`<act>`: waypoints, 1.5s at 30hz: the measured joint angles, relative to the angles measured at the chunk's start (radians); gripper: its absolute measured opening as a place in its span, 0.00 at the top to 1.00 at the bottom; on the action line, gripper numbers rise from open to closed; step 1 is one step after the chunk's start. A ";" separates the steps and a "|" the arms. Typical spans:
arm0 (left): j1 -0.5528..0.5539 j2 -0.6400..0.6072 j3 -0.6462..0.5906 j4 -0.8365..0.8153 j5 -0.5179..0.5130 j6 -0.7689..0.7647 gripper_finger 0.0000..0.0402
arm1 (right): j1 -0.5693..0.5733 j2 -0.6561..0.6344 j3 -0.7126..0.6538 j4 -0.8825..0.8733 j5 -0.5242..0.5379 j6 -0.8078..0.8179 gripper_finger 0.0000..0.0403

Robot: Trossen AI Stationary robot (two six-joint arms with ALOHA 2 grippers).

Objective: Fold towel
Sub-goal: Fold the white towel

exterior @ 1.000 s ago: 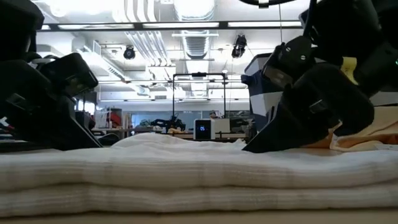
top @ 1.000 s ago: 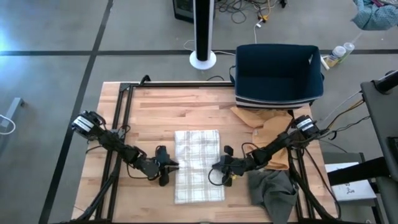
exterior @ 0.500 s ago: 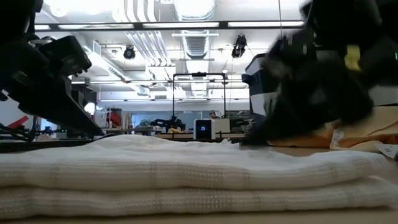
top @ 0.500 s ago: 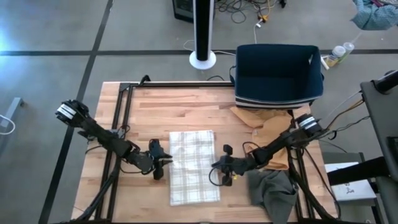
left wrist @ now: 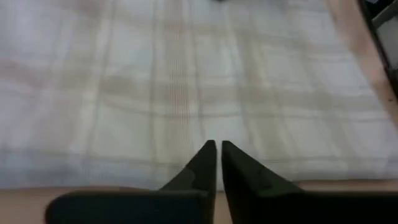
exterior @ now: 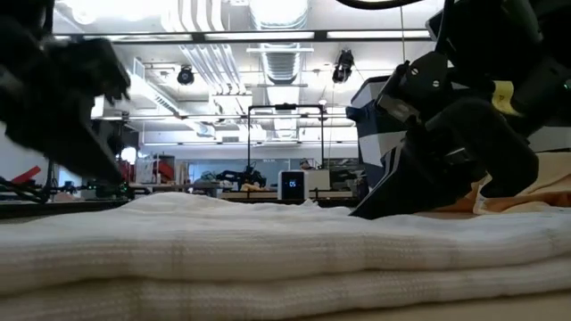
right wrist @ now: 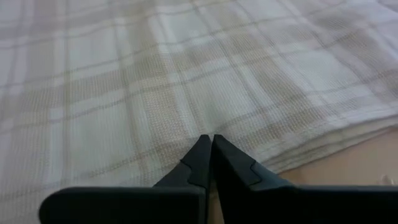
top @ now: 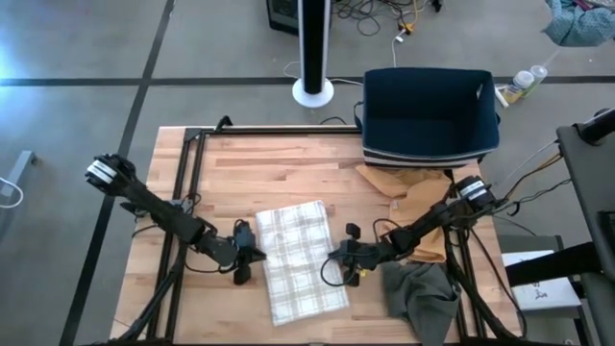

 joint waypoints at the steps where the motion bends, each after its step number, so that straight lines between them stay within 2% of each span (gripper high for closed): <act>1: 0.000 -0.026 0.016 -0.035 -0.005 0.011 0.99 | 0.000 0.000 0.000 -0.004 0.001 0.001 0.97; 5: -0.013 -0.088 0.045 -0.074 -0.034 0.022 0.97 | 0.001 0.000 0.002 -0.008 0.002 0.026 0.97; 8: -0.033 -0.053 0.037 -0.006 -0.033 0.013 0.99 | 0.003 -0.001 0.002 -0.008 0.002 0.035 0.97; 15: -0.044 0.189 0.028 0.194 -0.032 -0.047 1.00 | 0.003 -0.002 0.003 -0.010 -0.001 0.030 0.97; 19: -0.044 0.296 0.025 0.200 -0.020 -0.070 1.00 | 0.009 -0.002 0.003 -0.012 0.001 0.031 0.97; 23: 0.003 0.329 0.022 0.182 -0.009 -0.011 1.00 | 0.016 -0.004 0.008 -0.029 0.005 0.035 0.97; 28: 0.086 0.275 0.024 0.152 0.090 0.118 1.00 | 0.013 -0.061 0.037 -0.045 -0.005 0.032 0.97; 32: 0.101 0.170 0.017 0.060 0.142 0.132 1.00 | 0.014 -0.119 0.047 -0.032 0.028 -0.019 0.97; 37: 0.083 0.066 0.013 0.000 0.111 0.105 1.00 | 0.007 -0.094 0.048 -0.017 0.051 -0.045 0.97; 40: 0.084 0.070 0.010 0.015 0.090 0.113 1.00 | -0.005 -0.037 0.054 -0.034 0.042 -0.043 0.97; 45: 0.080 0.169 0.010 0.086 0.117 0.106 1.00 | -0.020 0.038 0.076 -0.053 0.024 -0.004 0.97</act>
